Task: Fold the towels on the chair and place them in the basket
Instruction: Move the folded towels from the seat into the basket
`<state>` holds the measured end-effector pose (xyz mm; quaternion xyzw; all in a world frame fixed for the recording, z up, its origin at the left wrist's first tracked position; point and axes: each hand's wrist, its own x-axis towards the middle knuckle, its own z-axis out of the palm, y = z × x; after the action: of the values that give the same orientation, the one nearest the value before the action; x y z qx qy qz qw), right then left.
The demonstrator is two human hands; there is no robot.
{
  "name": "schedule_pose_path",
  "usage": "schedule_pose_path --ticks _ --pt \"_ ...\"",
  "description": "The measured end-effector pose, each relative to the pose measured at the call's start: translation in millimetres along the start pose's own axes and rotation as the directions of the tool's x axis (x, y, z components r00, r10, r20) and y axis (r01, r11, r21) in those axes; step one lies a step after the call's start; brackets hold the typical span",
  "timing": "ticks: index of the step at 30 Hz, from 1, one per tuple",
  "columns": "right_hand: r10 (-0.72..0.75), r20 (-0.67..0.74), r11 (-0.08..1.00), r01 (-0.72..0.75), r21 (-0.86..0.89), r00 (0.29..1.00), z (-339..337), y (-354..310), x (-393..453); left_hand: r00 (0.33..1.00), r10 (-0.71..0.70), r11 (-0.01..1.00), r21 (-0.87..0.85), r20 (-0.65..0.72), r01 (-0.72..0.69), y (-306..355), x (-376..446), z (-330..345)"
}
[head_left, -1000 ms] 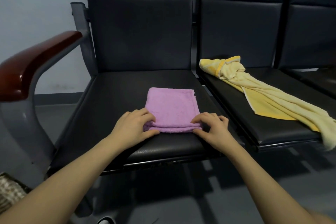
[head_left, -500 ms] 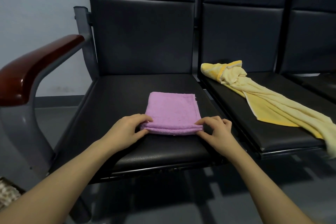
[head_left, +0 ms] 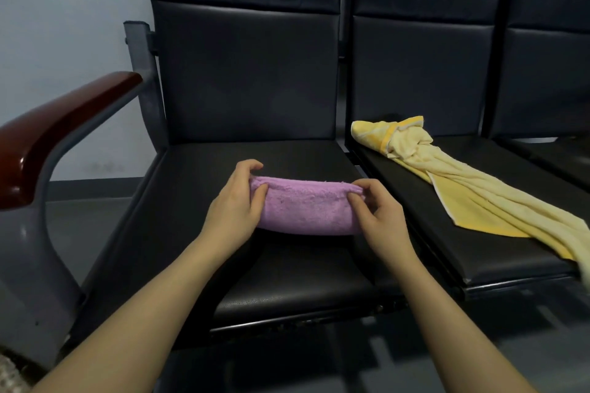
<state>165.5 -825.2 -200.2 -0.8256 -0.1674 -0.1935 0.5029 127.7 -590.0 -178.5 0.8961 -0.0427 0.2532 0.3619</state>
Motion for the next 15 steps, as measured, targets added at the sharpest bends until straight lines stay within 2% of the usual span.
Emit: schedule_pose_path --ticks 5,9,12,14,15 --pt "0.117 -0.148 0.993 -0.115 0.019 0.982 14.0 -3.2 21.4 0.98 -0.135 0.99 -0.052 -0.147 0.128 6.3 24.3 12.3" --pt "0.211 -0.145 0.976 -0.216 -0.023 0.967 25.9 3.4 40.8 0.953 -0.217 0.974 0.024 -0.211 0.227 1.3 46.8 25.8" --pt "0.25 -0.169 0.951 -0.274 -0.141 0.953 34.3 13.2 55.7 0.931 -0.293 0.949 0.051 -0.216 0.311 -8.1 59.2 39.4" --pt "0.28 -0.181 0.921 -0.317 -0.227 0.943 36.3 20.8 61.0 0.928 -0.278 0.949 0.078 -0.247 0.305 -16.7 62.7 47.6" --pt "0.3 -0.181 0.905 -0.34 -0.257 0.937 36.2 24.0 62.2 0.944 -0.193 0.962 0.136 -0.267 0.235 -20.2 63.5 51.4"
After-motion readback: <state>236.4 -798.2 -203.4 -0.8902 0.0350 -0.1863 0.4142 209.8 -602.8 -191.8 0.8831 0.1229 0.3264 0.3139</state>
